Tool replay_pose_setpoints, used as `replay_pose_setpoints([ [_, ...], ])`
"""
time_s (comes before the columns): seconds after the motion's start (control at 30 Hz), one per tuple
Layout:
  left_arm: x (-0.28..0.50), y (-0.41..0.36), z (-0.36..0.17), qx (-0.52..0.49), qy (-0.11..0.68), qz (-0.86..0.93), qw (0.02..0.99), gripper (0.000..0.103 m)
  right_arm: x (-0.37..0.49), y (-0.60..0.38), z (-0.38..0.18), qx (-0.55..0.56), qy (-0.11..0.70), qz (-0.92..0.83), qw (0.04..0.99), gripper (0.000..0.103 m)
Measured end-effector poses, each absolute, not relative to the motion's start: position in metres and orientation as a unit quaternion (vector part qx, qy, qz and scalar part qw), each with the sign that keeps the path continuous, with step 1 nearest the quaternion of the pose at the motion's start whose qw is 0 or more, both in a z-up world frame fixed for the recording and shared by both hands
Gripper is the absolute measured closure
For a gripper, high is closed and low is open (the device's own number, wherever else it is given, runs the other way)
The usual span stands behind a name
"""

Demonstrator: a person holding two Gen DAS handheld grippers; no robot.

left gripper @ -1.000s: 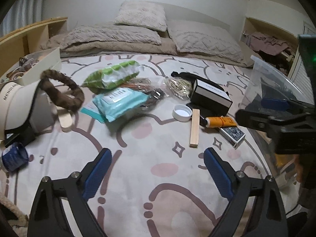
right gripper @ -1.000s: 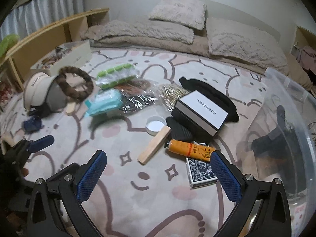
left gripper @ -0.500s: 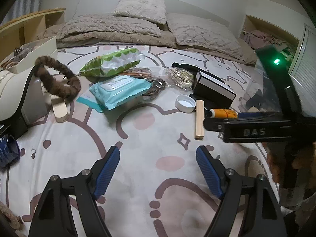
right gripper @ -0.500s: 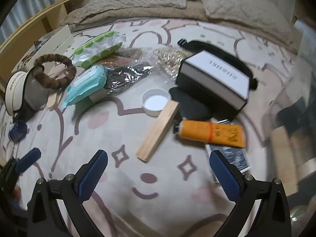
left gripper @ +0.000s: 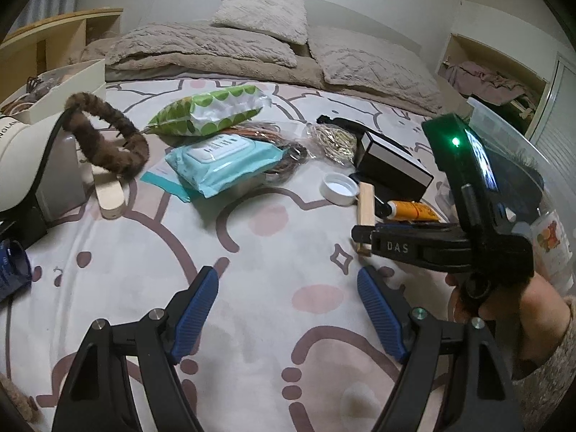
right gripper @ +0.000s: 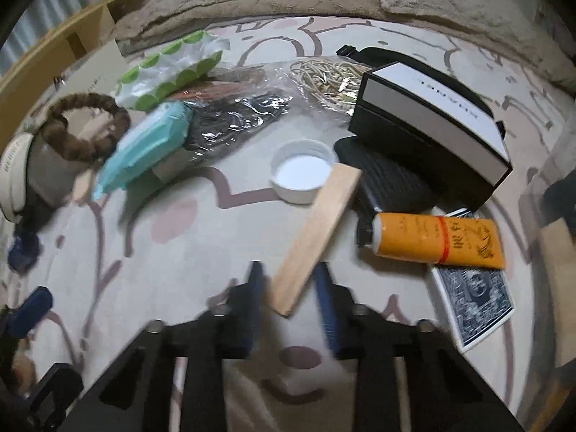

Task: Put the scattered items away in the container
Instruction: 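Lower the left gripper to the wooden stick while the right gripper approaches the orange tube, then close the left gripper on the wooden stick while the right gripper grasps the orange tube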

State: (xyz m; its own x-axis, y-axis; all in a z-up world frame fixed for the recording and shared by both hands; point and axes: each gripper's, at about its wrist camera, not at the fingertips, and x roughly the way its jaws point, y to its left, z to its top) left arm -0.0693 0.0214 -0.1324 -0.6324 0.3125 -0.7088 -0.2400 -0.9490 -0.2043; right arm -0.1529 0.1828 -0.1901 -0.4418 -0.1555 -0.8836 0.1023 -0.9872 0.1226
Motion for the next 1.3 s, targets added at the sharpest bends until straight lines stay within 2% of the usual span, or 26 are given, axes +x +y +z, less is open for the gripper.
replay_pose_setpoints([
  [0.3,-0.062,0.032,-0.158,-0.436,-0.06,0.878,0.185,0.023,-0.133,0.182,-0.184,0.539,-0.045,-0.83,0.133,0.082],
  [0.6,-0.047,0.051,-0.168,-0.449,-0.055,0.865,0.216,0.023,-0.113,0.164,-0.183,0.582,-0.092,-0.784,0.195,0.082],
  [0.67,-0.046,0.05,-0.17,-0.453,-0.066,0.861,0.221,0.027,-0.11,0.163,-0.183,0.591,-0.104,-0.774,0.203,0.082],
  [0.7,-0.046,0.05,-0.171,-0.455,-0.072,0.859,0.222,0.033,-0.109,0.162,-0.181,0.593,-0.107,-0.77,0.208,0.082],
  [0.9,-0.051,0.049,-0.176,-0.454,-0.095,0.858,0.222,0.034,-0.113,0.176,-0.155,0.56,-0.085,-0.802,0.19,0.081],
  [1.07,-0.056,0.057,-0.179,-0.458,-0.083,0.86,0.211,0.034,-0.135,0.208,-0.138,0.529,-0.078,-0.835,0.13,0.08],
  [1.13,-0.06,0.059,-0.179,-0.458,-0.081,0.861,0.207,0.035,-0.143,0.221,-0.137,0.524,-0.075,-0.842,0.101,0.052],
  [1.17,-0.061,0.06,-0.179,-0.459,-0.079,0.861,0.204,0.037,-0.148,0.227,-0.138,0.522,-0.071,-0.846,0.087,0.024],
  [1.2,-0.062,0.06,-0.179,-0.46,-0.075,0.862,0.198,0.042,-0.151,0.231,-0.138,0.518,-0.064,-0.849,0.078,0.018],
  [1.23,-0.064,0.06,-0.18,-0.461,-0.071,0.864,0.191,0.049,-0.153,0.234,-0.139,0.516,-0.052,-0.852,0.07,0.018],
  [1.3,-0.067,0.058,-0.181,-0.464,-0.069,0.865,0.181,0.056,-0.157,0.238,-0.143,0.515,-0.03,-0.855,0.059,0.018],
])
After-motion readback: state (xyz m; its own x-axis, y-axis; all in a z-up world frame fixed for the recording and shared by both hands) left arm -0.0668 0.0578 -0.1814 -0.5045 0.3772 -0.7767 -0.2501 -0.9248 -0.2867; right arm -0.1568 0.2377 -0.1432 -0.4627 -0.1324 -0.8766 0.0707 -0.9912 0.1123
